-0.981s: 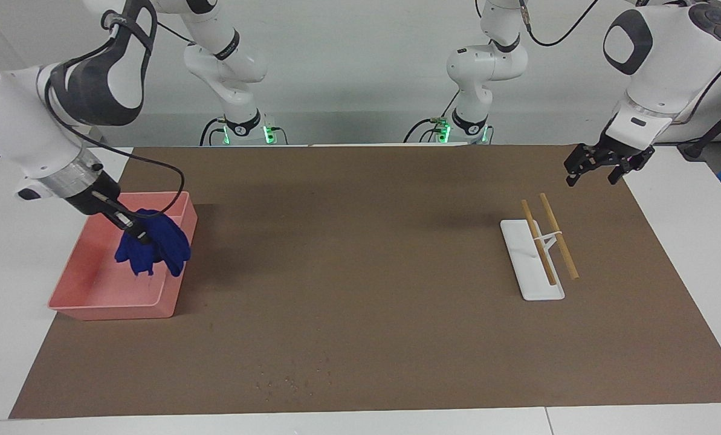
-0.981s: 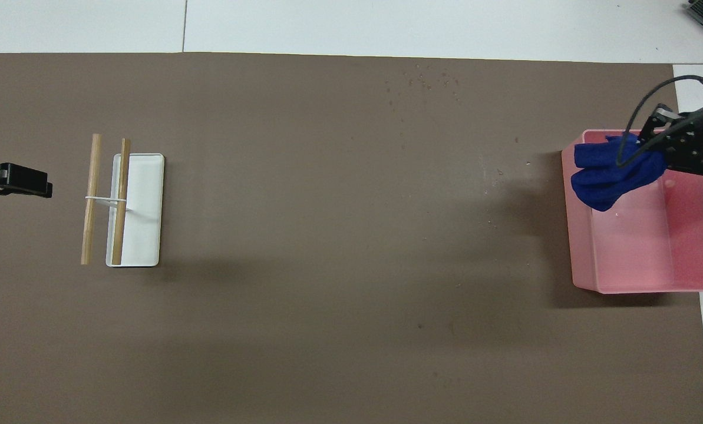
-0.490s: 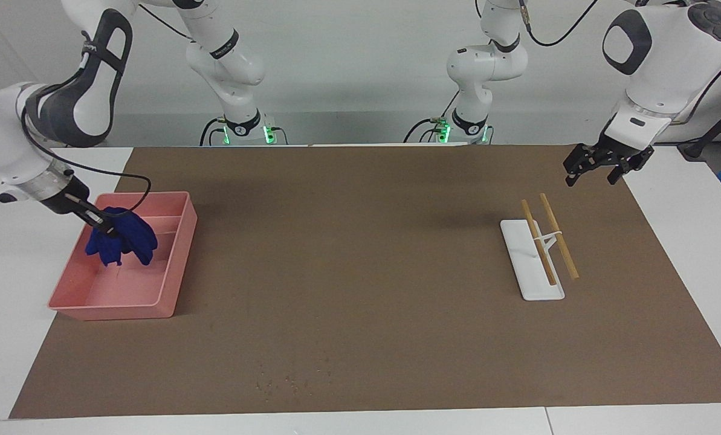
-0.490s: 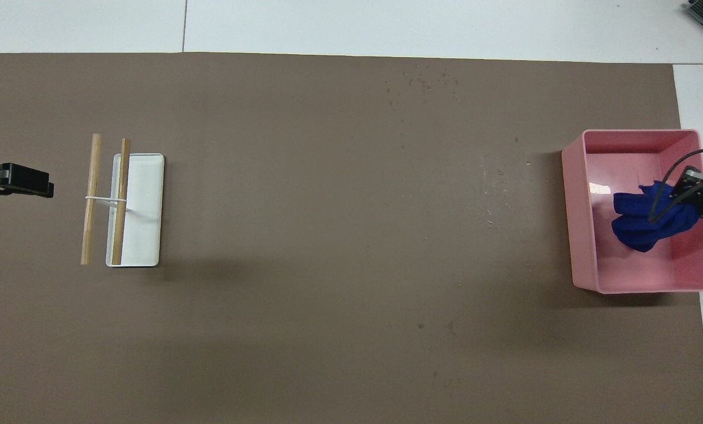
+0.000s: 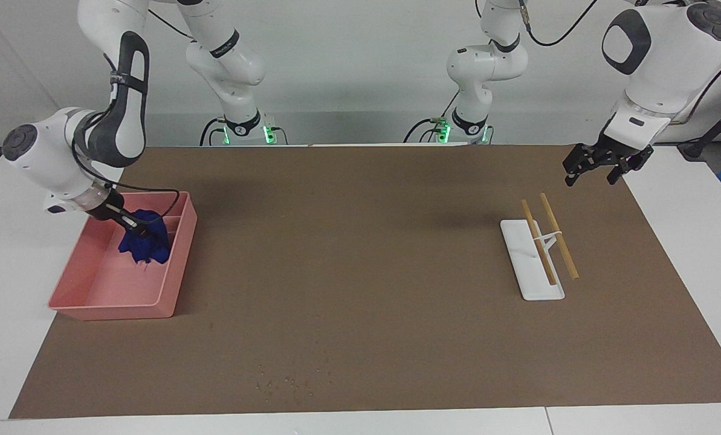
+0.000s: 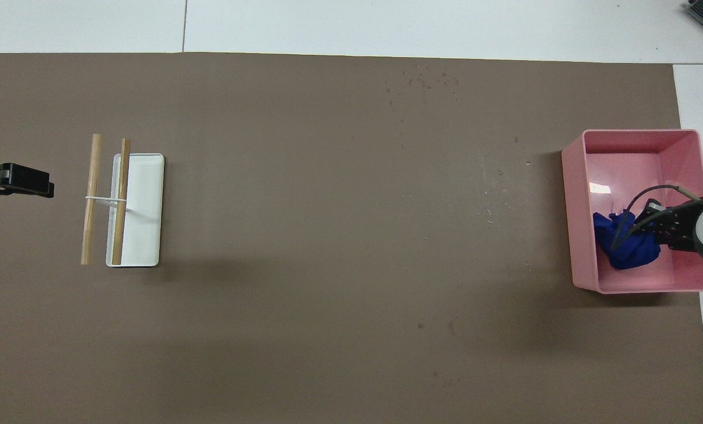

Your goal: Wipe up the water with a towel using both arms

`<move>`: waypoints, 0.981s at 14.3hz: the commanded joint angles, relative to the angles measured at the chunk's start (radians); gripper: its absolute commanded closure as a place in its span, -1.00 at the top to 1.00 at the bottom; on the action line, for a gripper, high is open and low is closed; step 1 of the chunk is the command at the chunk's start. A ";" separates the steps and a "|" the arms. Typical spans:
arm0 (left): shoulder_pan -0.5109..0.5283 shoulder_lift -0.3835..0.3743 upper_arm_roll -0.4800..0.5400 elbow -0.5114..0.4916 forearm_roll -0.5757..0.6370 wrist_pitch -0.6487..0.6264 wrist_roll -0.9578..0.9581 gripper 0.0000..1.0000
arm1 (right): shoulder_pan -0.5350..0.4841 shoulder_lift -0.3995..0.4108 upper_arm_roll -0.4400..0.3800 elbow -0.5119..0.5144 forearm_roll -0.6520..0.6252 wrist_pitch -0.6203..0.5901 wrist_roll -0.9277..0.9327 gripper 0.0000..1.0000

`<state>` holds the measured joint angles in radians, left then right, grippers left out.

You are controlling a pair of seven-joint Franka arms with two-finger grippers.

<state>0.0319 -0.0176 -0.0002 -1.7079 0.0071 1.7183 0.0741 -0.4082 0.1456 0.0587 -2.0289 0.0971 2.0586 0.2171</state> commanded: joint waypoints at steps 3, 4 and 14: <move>-0.009 -0.027 0.009 -0.025 -0.009 0.017 -0.010 1.00 | 0.006 -0.058 0.019 0.057 -0.016 -0.058 -0.168 1.00; -0.009 -0.027 0.009 -0.025 -0.009 0.015 -0.010 1.00 | 0.011 -0.070 0.026 0.085 -0.019 -0.089 -0.173 1.00; -0.001 -0.027 0.009 -0.024 -0.009 0.017 -0.008 1.00 | 0.330 -0.113 0.030 0.393 -0.108 -0.388 -0.086 1.00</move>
<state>0.0322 -0.0183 0.0019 -1.7079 0.0071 1.7188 0.0738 -0.1046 0.0107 0.0896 -1.7525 0.0126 1.7589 0.0818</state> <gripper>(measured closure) 0.000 0.000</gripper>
